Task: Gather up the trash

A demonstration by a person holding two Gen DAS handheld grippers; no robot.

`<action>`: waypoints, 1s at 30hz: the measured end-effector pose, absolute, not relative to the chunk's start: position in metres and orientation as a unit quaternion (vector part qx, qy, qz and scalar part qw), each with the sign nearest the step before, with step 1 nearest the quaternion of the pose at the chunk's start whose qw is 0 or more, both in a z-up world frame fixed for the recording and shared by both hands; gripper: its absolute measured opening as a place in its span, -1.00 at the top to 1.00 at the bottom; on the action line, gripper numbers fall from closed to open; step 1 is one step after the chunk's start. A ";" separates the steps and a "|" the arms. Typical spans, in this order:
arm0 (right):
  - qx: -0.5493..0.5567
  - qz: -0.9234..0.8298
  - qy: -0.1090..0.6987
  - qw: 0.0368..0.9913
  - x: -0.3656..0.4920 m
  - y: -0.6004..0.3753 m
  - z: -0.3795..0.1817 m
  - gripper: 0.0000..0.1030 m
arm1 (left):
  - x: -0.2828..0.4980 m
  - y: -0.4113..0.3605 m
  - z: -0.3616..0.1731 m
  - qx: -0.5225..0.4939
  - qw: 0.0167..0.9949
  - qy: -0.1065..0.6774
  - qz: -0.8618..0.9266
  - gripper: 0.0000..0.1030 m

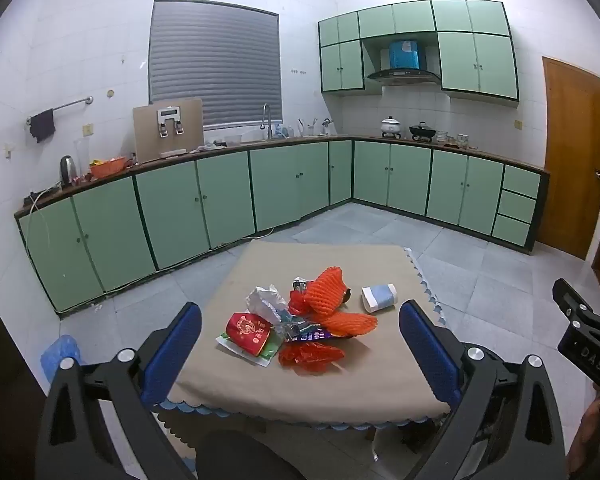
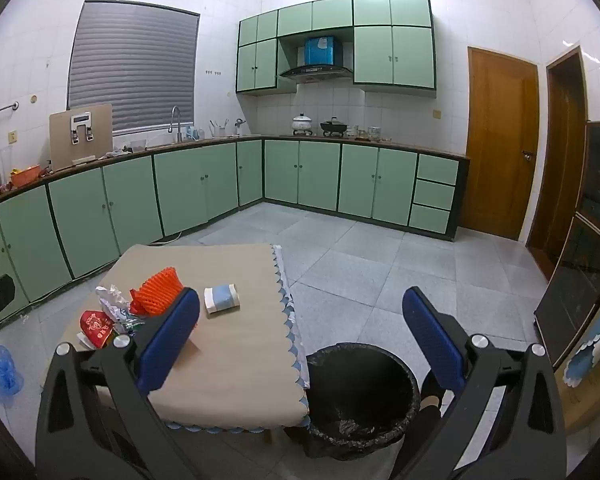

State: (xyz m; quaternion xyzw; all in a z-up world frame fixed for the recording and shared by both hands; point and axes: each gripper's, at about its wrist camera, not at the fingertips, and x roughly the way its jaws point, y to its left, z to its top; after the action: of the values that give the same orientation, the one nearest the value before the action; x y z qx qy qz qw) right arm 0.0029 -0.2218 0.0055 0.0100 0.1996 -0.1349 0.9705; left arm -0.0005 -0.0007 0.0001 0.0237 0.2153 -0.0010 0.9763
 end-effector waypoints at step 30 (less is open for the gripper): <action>0.006 -0.133 0.197 0.971 -0.001 -0.221 0.012 -0.91 | -0.002 -0.001 0.004 0.016 0.977 0.214 0.002 -0.88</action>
State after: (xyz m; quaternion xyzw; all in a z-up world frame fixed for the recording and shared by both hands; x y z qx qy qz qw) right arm -0.0010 -0.2209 0.0121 0.0060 0.1975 -0.1327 0.9713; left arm -0.0018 -0.0006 0.0039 0.0162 0.2143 0.0015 0.9766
